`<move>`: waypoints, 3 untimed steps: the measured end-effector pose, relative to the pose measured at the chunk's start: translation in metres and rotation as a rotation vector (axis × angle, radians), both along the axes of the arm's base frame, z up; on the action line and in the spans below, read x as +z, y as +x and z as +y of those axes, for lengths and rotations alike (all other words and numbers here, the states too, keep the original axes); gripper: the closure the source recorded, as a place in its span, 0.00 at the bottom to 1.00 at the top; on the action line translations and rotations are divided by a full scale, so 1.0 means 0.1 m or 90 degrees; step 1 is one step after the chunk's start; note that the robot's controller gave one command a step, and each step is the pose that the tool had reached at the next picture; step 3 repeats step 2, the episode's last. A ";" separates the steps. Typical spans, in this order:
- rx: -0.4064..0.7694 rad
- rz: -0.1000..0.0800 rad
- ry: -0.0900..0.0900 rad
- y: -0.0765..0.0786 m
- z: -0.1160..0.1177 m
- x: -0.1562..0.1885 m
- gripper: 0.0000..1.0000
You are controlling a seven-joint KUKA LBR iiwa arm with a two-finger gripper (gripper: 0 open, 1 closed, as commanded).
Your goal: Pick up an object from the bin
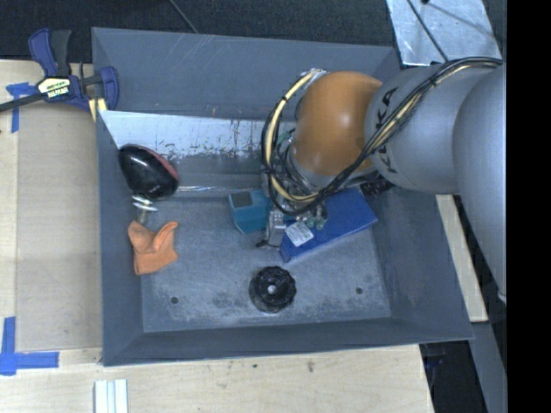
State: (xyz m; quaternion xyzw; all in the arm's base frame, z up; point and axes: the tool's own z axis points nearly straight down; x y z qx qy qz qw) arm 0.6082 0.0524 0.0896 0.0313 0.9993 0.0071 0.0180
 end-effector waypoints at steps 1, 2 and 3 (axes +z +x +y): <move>-0.005 0.022 -0.008 -0.19 -0.08 -0.13 1.00; -0.005 0.022 -0.008 -0.19 -0.08 -0.13 1.00; -0.005 0.022 -0.008 -0.19 -0.08 -0.13 1.00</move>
Offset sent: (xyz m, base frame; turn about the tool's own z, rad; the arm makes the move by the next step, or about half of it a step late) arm 0.0000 0.0000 0.0000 0.0000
